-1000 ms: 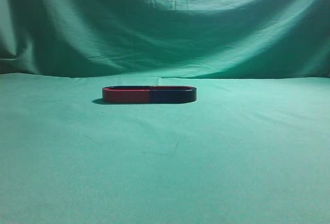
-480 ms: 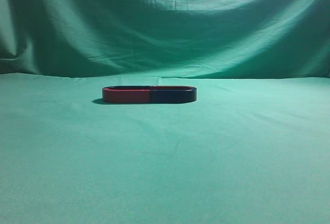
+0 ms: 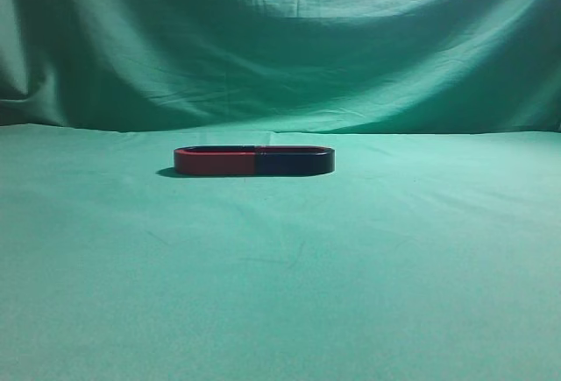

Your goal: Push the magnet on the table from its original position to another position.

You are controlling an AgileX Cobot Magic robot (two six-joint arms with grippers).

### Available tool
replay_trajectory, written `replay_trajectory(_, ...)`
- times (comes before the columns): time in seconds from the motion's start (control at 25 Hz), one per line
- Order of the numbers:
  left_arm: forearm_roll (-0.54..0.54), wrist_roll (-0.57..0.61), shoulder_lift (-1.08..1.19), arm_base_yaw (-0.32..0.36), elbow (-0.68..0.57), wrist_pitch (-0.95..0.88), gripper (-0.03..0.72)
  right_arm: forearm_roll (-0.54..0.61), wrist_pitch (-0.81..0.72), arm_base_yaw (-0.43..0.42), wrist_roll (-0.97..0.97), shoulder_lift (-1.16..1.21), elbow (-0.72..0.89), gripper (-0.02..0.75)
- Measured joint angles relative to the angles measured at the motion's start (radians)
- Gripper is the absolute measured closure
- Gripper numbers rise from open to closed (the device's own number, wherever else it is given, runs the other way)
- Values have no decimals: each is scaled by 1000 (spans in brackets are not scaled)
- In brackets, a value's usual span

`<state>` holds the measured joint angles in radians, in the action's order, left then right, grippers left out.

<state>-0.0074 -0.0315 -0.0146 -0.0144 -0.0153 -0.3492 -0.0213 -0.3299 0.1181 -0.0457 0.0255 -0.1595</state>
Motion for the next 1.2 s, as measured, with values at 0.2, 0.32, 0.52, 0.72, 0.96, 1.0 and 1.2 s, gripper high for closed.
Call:
replay_trajectory(0.2, 0, 0, 0, 0, 0, 0, 316, 0, 32, -58, 0, -32, 160, 738)
replay_trajectory(0.32, 0, 0, 0, 0, 0, 0, 316, 8, 20, -61, -2, -32, 185, 738)
replay_trajectory(0.52, 0, 0, 0, 0, 0, 0, 316, 15, -50, -61, -2, -34, 187, 738)
replay_trajectory(0.72, 0, 0, 0, 0, 0, 0, 316, 16, -60, -61, -2, -34, 187, 738)
replay_trajectory(0.96, 0, 0, 0, 0, 0, 0, 316, 17, -61, -61, -2, -36, 187, 738)
replay_trajectory(1.0, 0, 0, 0, 0, 0, 0, 316, 17, -61, -61, -2, -37, 187, 738)
replay_trajectory(1.2, 0, 0, 0, 0, 0, 0, 316, 18, -63, -61, -2, -37, 187, 738)
